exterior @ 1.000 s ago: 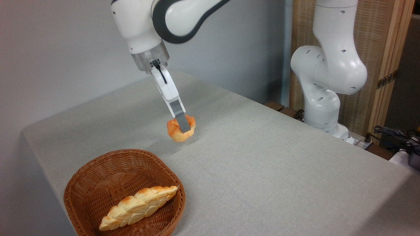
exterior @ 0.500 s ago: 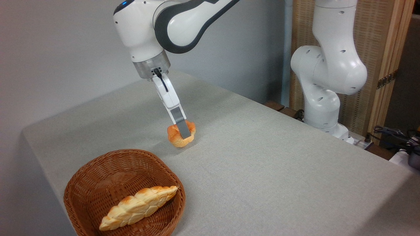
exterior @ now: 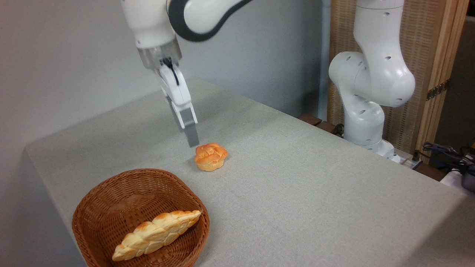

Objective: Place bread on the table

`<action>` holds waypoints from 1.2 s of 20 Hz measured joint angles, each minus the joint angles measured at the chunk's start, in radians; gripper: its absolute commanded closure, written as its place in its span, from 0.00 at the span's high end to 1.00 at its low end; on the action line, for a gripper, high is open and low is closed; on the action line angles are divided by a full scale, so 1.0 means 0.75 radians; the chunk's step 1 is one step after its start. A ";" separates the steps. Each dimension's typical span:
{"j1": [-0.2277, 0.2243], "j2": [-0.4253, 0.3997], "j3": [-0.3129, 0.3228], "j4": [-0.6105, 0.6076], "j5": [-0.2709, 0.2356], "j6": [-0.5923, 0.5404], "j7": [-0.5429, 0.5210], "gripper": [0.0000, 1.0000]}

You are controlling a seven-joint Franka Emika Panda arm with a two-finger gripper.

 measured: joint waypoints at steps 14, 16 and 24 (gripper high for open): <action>0.157 0.098 0.210 0.548 -0.067 -0.357 -0.030 1.00; 0.149 0.105 0.224 0.554 -0.067 -0.357 -0.025 1.00; 0.099 0.088 0.327 0.552 -0.068 -0.367 0.058 1.00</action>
